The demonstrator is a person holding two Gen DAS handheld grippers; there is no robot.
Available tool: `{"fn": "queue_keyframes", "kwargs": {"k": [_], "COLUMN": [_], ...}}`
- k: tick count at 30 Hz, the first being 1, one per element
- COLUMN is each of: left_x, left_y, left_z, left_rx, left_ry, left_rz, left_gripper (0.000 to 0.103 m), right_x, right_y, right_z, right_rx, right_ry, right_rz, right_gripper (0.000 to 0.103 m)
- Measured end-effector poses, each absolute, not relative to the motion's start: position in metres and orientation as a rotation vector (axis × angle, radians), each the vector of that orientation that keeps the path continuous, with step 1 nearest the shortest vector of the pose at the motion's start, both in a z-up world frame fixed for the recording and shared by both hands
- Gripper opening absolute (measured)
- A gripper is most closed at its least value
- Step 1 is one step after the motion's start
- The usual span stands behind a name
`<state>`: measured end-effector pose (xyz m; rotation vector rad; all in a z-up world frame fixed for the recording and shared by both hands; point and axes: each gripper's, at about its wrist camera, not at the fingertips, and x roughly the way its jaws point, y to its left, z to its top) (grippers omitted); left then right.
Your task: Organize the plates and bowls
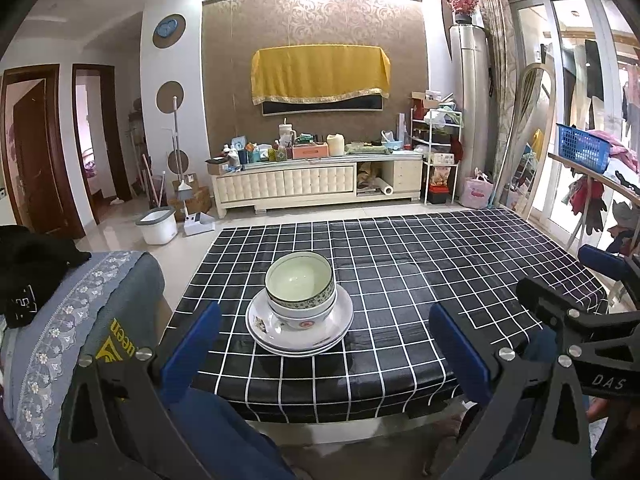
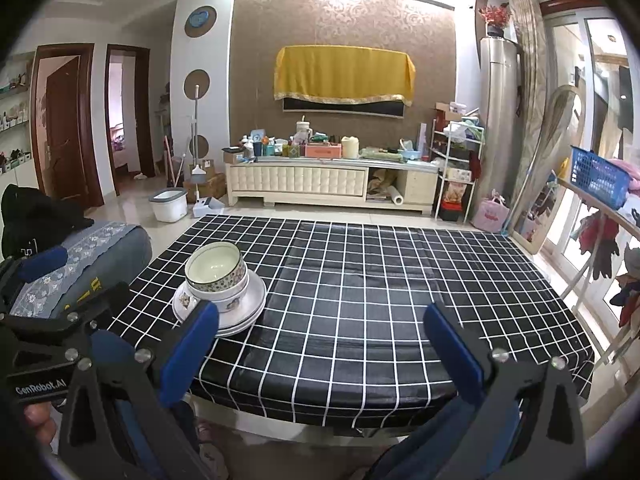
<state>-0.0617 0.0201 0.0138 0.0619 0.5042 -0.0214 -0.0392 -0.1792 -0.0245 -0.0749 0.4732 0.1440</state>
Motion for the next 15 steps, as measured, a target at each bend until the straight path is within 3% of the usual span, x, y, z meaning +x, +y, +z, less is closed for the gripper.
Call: {"fn": "queue_keyframes", "kwargs": {"k": [15], "left_x": [-0.0629], "left_y": [0.0221], "left_z": [0.0108], "left_rx": [0.055], "left_ry": [0.521], "left_rz": [-0.021], "left_gripper": [0.103], "right_x": [-0.0395], "right_y": [-0.1784], "right_z": [-0.0272], "right_rx": [-0.074], "right_ry": [0.480], "right_rz": [0.149], "right_gripper": [0.103]}}
